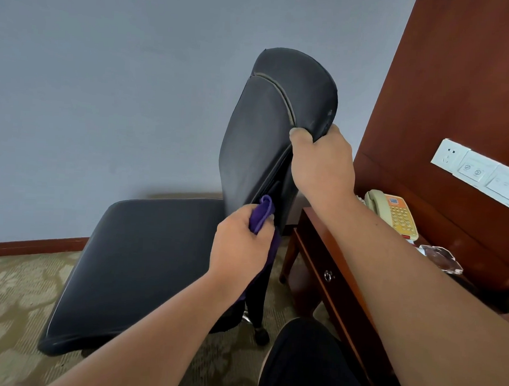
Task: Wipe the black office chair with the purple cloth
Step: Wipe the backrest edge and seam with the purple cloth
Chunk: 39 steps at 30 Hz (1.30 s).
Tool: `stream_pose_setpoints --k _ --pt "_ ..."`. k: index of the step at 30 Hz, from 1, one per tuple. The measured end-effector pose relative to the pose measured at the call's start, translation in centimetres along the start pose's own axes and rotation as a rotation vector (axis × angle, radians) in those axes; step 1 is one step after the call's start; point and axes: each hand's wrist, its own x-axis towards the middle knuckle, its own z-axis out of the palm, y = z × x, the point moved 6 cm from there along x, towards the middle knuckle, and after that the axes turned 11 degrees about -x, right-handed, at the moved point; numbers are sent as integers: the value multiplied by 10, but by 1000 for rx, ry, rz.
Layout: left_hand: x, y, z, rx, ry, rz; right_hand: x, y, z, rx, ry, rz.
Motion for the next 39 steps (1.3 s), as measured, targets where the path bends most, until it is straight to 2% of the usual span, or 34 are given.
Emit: stream_pose_setpoints --k 2,5,10,15,19,22,24,27,33,36,39 --pt "-4 -12 1 113 -50 30 0 2 0 3 3 -2" --pt "-11 -34 2 196 -85 -23 0 2 0 8 4 -1" --pt "-8 -22 1 29 -21 -72 1 0 1 15 -2 -7" --pt "10 23 0 -27 56 93 1 0 0 19 9 4" --pt "8 4 -2 229 -59 156 0 1 0 17 -3 12" --pt "1 -33 -6 513 -182 108 0 0 1 15 -5 20" --pt "-7 -52 -11 611 -246 56 0 -1 1 17 -8 16" --pt "-9 -53 -20 511 -195 20 0 0 0 13 -3 15" --pt "20 19 -23 272 -19 198 0 -1 1 13 1 12" --pt "24 19 -18 416 -102 234 1 1 1 8 -4 15" --pt "17 -6 -20 554 -140 190 2 2 1 5 -1 7"
